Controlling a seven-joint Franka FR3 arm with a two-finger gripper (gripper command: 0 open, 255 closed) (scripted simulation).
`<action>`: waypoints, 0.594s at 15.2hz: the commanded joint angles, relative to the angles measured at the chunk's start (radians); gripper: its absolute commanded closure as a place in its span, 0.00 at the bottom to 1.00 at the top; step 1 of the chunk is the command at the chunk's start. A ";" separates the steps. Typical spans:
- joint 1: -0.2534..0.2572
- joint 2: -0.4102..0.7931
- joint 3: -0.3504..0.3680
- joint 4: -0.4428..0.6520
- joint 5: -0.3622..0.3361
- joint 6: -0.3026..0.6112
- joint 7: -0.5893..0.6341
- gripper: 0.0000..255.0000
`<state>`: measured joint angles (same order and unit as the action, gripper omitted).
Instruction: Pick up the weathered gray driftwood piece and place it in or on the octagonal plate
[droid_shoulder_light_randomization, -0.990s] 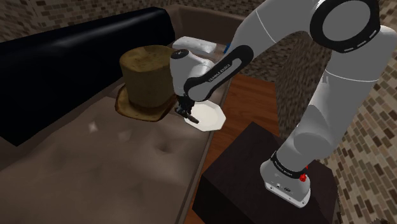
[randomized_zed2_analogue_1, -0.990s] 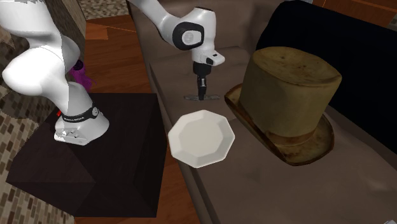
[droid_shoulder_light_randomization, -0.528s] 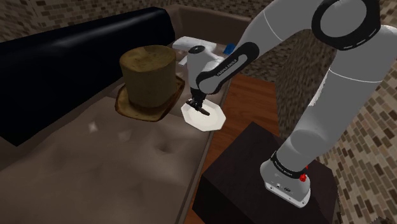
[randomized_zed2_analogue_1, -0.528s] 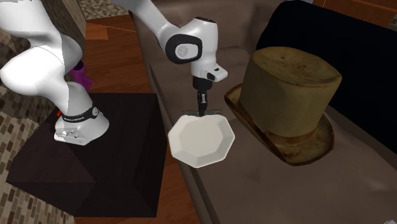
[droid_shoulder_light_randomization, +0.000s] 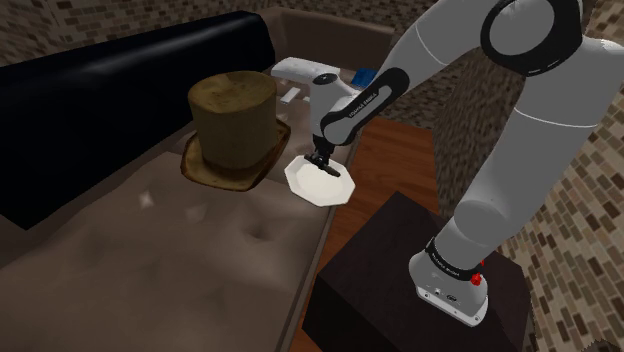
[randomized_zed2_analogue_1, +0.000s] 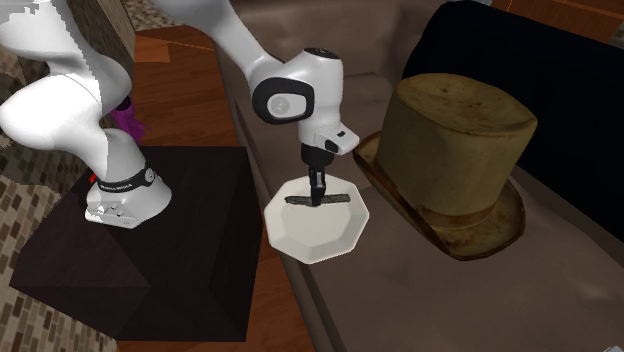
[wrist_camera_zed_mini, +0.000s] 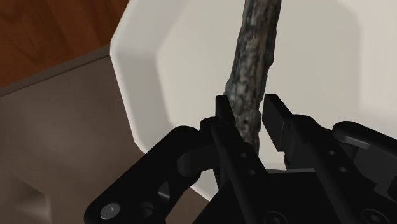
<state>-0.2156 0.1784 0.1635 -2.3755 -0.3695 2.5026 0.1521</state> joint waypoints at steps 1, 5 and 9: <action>0.001 0.021 -0.006 -0.003 -0.017 0.023 0.013 1.00; 0.007 0.072 -0.019 -0.001 -0.053 0.067 0.046 1.00; 0.016 0.120 -0.034 0.005 -0.087 0.106 0.077 1.00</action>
<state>-0.2005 0.2888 0.1331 -2.3697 -0.4487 2.5985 0.2229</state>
